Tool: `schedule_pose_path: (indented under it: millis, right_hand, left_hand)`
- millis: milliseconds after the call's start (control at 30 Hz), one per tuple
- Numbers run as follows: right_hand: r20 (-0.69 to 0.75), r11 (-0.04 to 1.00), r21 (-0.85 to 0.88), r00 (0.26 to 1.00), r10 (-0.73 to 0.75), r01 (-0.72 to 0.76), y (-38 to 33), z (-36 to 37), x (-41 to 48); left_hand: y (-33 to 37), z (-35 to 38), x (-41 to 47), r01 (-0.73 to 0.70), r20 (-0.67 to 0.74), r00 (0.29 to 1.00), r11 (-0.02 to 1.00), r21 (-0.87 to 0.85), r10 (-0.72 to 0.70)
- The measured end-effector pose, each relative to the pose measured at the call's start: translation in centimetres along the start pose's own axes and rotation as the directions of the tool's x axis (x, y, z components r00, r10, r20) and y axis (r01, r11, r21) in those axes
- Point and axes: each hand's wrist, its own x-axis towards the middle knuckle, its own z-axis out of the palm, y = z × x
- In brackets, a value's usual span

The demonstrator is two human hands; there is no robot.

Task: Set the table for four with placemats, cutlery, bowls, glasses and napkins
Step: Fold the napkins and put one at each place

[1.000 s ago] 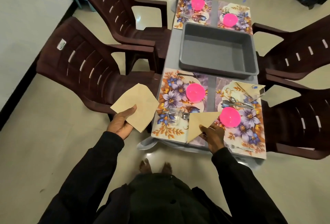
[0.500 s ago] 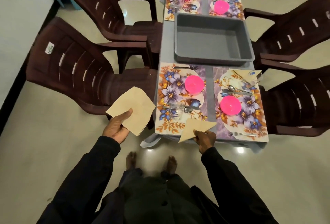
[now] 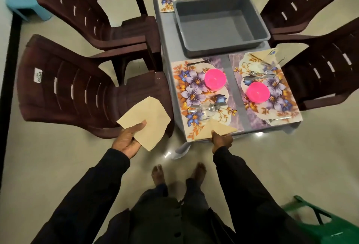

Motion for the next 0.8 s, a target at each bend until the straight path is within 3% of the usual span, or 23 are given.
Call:
schedule_pose_path:
  millis: [333,600,700,800]
  right_hand:
    - [-0.098,0.999,-0.04,0.995,-0.02,0.016,0.4,0.2,0.7]
    - [-0.055,0.977,-0.185,0.992,-0.116,0.104,1.1,-0.2,1.8]
    - [-0.058,0.96,-0.219,0.98,-0.192,0.176,0.8,-1.0,1.5]
    - [-0.071,0.899,-0.293,0.93,-0.361,0.326,0.7,-1.7,0.2]
  left_hand:
    - [1.1,-0.9,0.5,0.08,0.002,0.997,0.997,-0.004,-0.08]
    - [0.8,0.0,0.0,0.063,-0.006,0.998,0.998,0.018,-0.063]
    - [0.4,0.5,-0.3,0.041,-0.016,0.999,0.999,0.019,-0.04]
    - [0.3,0.8,-0.5,0.026,-0.025,0.999,0.999,0.034,-0.026]
